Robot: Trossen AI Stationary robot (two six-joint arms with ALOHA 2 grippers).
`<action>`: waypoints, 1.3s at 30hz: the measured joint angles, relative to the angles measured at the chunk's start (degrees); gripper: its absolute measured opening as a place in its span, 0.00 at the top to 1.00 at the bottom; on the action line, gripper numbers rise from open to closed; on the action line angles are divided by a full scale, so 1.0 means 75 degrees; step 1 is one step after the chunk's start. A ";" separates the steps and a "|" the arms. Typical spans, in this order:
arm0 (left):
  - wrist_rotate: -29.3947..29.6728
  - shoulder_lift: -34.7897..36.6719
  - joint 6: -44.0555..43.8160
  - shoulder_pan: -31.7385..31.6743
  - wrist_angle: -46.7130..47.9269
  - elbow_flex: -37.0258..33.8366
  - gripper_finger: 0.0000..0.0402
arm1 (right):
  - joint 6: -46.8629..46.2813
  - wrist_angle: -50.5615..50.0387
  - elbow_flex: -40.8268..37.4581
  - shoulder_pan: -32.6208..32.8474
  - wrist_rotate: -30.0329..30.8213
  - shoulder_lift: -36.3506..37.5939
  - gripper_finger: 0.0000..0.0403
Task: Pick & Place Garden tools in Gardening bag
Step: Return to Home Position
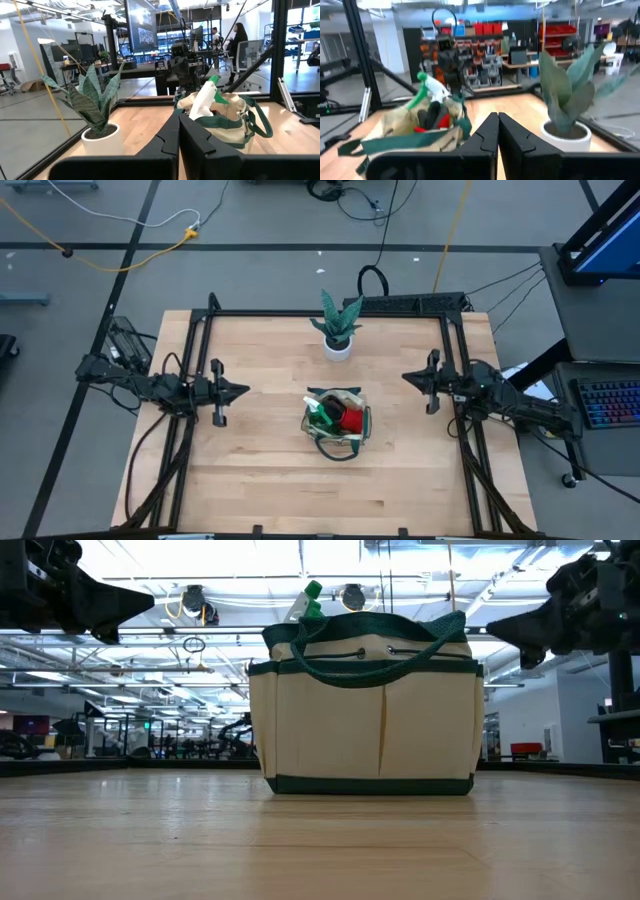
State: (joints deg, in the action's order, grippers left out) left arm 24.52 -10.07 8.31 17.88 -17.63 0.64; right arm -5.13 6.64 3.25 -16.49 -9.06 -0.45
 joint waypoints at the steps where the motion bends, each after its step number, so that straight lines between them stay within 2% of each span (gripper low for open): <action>1: 0.0002 0.0000 0.0001 0.0002 0.0000 0.0000 0.98 | 0.0000 -0.0066 -0.0004 0.0000 -0.0002 -0.0005 1.00; 23: 0.0024 -0.0006 -0.0222 0.0000 0.0541 0.0006 0.99 | 0.0140 -0.0439 -0.0041 0.0000 0.0009 -0.0012 1.00; 28: 0.0530 -0.0006 -0.0410 0.0002 0.0703 0.0006 0.95 | -0.0010 -0.0471 -0.0041 0.0000 0.0008 -0.0012 1.00; 32: 0.0678 -0.0006 -0.0276 0.0002 0.1033 0.0006 0.96 | -0.0072 -0.0487 -0.0044 0.0000 0.0007 -0.0014 1.00; 39: 0.0676 -0.0006 -0.1103 0.0002 0.1394 0.0006 0.99 | -0.0082 -0.0435 -0.0047 0.0000 0.0003 -0.0014 1.00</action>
State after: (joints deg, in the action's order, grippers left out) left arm 29.58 -10.11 0.04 17.89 -7.18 0.69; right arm -5.74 3.37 2.90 -16.49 -9.04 -0.56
